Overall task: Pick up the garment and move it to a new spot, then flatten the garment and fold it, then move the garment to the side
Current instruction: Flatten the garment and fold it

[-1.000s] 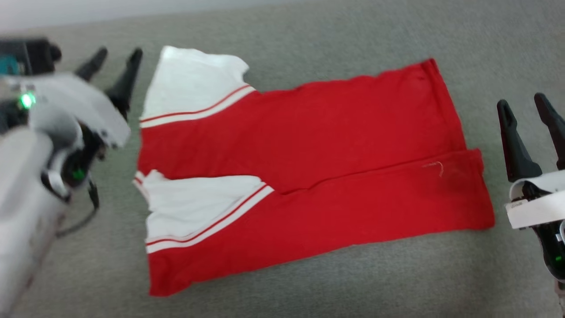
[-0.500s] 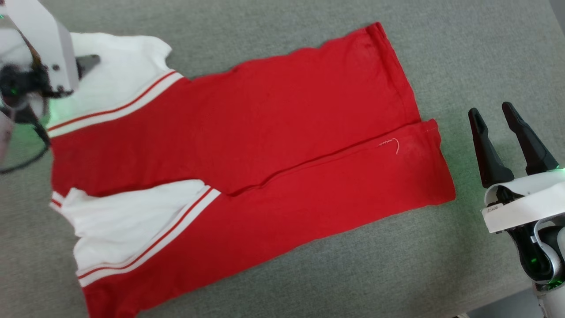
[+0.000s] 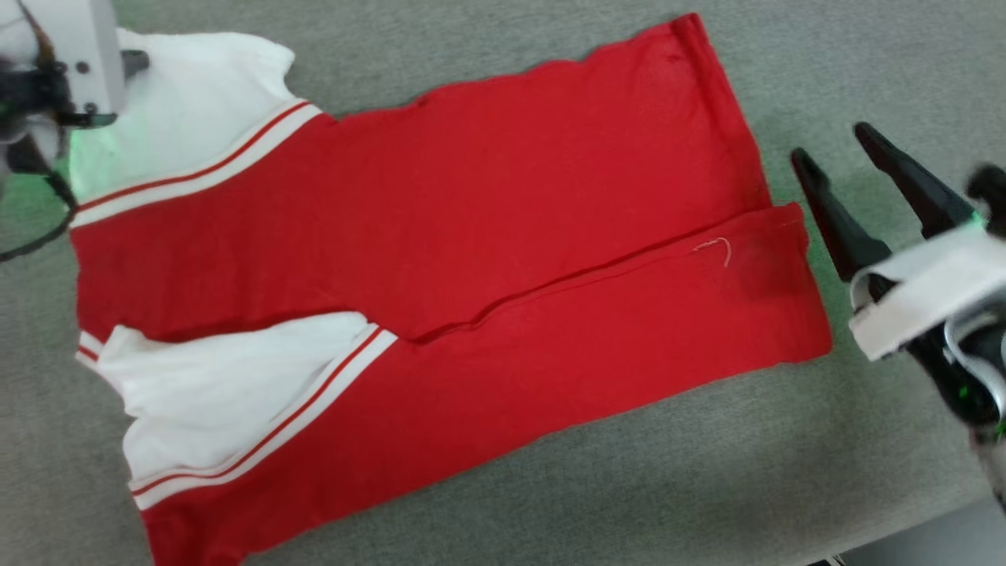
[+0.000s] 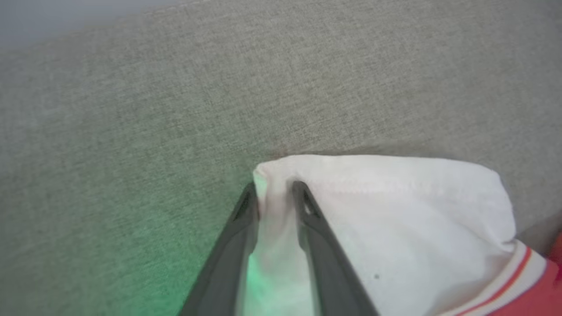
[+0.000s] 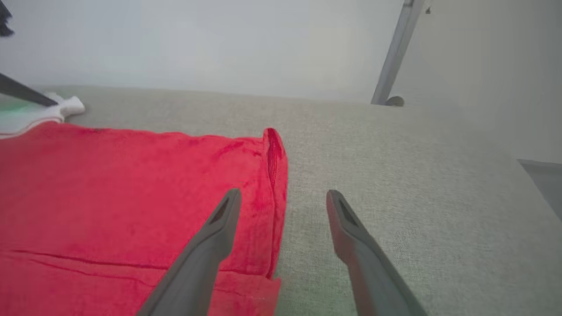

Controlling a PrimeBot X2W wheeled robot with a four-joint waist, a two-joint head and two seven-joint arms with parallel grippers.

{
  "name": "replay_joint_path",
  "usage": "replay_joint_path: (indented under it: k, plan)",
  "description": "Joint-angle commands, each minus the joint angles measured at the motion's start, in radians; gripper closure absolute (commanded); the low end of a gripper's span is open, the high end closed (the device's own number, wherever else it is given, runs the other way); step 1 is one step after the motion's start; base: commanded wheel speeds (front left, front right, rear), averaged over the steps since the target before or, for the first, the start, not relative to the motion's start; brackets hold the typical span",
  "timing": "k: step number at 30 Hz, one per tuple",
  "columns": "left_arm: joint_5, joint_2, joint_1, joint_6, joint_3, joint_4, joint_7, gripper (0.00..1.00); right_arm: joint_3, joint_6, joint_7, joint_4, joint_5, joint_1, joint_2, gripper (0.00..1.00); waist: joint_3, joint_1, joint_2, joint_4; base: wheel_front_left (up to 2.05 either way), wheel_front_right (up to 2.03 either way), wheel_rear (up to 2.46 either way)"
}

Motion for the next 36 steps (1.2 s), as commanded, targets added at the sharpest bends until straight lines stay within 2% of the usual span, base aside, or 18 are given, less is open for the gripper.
replay_joint_path:
  k: [1,9,15,20,21,23,26,30,36]
  plan:
    - [-0.003,-0.025,0.042,-0.010,-0.019,0.020,0.021,1.00,0.042,-0.002,0.061,0.015,0.011,-0.053,-0.022,0.00,0.001,0.0000,0.0000,0.018,0.00,0.00,0.00]
    - [-0.011,-0.125,0.005,-0.040,-0.026,0.014,-0.023,1.00,0.240,-0.002,0.442,0.193,0.119,-0.373,-0.083,0.00,0.017,0.0000,0.0000,0.101,0.00,0.00,0.00]
    - [-0.020,-0.174,-0.036,-0.052,-0.034,0.011,-0.041,1.00,0.343,-0.002,0.568,0.377,0.120,-0.588,-0.088,0.00,0.054,0.0000,0.0000,0.163,0.00,0.00,0.00]
    - [-0.026,-0.196,-0.048,-0.053,-0.045,0.019,-0.057,1.00,0.428,-0.002,0.660,0.504,0.154,-0.675,-0.056,0.00,0.068,0.0000,0.0000,0.195,0.00,0.00,0.00]
    - [-0.025,-0.197,-0.048,-0.053,-0.047,0.022,-0.060,1.00,0.450,-0.001,0.677,0.516,0.165,-0.681,-0.051,0.47,0.068,0.0000,0.0000,0.198,0.00,0.00,0.00]
    - [-0.029,-0.198,-0.051,-0.054,-0.049,0.024,-0.074,1.00,0.478,-0.001,0.679,0.535,0.189,-0.690,-0.043,1.00,0.067,0.0000,0.0000,0.204,0.00,0.00,0.00]
    - [-0.042,-0.203,-0.038,-0.053,-0.047,0.016,-0.107,1.00,0.506,-0.001,0.642,0.547,0.217,-0.702,-0.045,1.00,0.048,0.0000,0.0000,0.213,0.00,0.00,0.00]
    - [-0.074,-0.212,-0.011,-0.055,-0.048,-0.046,-0.189,1.00,0.514,-0.002,0.548,0.553,0.253,-0.697,-0.084,1.00,-0.010,0.0000,0.0000,0.240,0.00,0.00,0.00]
    - [-0.155,-0.169,0.100,-0.055,-0.056,-0.198,-0.317,1.00,0.545,-0.001,0.421,0.474,0.333,-0.595,-0.169,1.00,-0.142,0.0000,0.0000,0.295,0.00,0.00,0.00]
